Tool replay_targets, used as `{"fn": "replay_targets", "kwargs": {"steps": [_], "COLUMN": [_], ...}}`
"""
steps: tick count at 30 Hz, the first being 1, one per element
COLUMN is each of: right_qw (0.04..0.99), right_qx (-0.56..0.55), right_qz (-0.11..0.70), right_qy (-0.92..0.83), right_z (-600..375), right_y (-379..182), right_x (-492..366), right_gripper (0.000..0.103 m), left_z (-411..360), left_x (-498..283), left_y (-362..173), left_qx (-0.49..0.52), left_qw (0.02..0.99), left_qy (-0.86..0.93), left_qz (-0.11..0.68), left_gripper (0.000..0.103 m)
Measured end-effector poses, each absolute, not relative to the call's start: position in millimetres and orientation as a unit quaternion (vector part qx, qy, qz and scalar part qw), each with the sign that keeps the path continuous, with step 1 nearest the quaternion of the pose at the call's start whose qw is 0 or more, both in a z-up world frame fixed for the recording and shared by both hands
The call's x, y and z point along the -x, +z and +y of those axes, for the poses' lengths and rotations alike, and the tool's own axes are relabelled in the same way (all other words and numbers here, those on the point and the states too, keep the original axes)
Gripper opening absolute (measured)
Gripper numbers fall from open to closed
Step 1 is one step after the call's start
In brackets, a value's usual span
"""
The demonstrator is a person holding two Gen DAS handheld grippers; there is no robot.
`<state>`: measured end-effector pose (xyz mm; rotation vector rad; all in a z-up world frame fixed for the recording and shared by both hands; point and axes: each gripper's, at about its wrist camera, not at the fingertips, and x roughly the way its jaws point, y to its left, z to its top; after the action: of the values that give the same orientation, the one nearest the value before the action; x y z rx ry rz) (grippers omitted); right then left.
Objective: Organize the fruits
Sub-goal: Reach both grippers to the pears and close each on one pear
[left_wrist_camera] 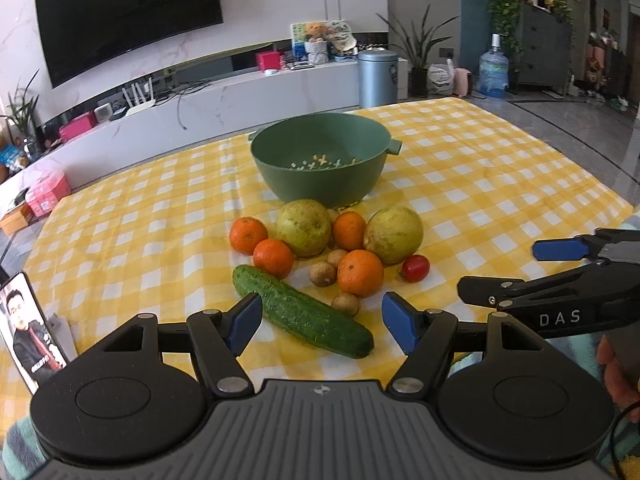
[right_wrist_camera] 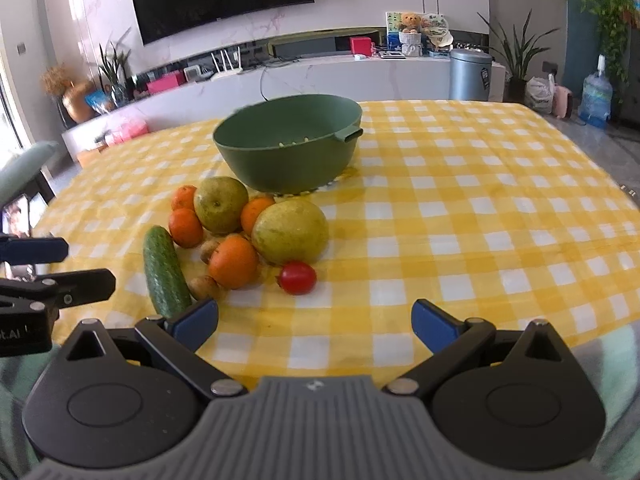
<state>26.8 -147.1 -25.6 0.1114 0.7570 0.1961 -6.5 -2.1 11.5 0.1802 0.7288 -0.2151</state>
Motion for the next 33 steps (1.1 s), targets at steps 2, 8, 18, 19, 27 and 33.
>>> {"fn": "replay_targets", "kwargs": {"steps": [2,8,18,19,27,33], "right_qw": [0.925,0.94,0.951,0.951,0.928,0.906], "right_qx": [-0.074,-0.067,0.013,0.014,-0.042,-0.07], "right_qz": [0.357,0.319,0.279,0.279,0.349,0.398], "right_qy": [0.11,0.101,0.133,0.133,0.122,0.124], "right_z": [-150.7,-148.6,-134.8,-134.5,-137.3,-131.2], "right_y": [-25.6,-20.3,2.1,5.1,-1.3,-11.8], "right_x": [-26.0,-26.7,-60.4,-66.4,-121.7,-160.2], "right_gripper": [0.099,0.099,0.099,0.099,0.099,0.085], "left_z": [0.3,4.3,-2.5,-3.0,14.9,10.0], "left_x": [3.6,-7.0,-36.7,-40.3,-84.8,-117.9], "left_y": [14.1,20.4,36.6,36.1,25.9,5.0], "left_qx": [-0.081,-0.069,-0.115,-0.124,-0.079,-0.119], "left_qw": [0.926,0.928,0.938,0.939,0.927,0.907], "left_qy": [-0.111,-0.117,-0.113,-0.111,-0.154,-0.182], "left_qz": [0.353,0.347,0.308,0.302,0.333,0.361], "left_gripper": [0.081,0.075,0.075,0.075,0.075,0.079]}}
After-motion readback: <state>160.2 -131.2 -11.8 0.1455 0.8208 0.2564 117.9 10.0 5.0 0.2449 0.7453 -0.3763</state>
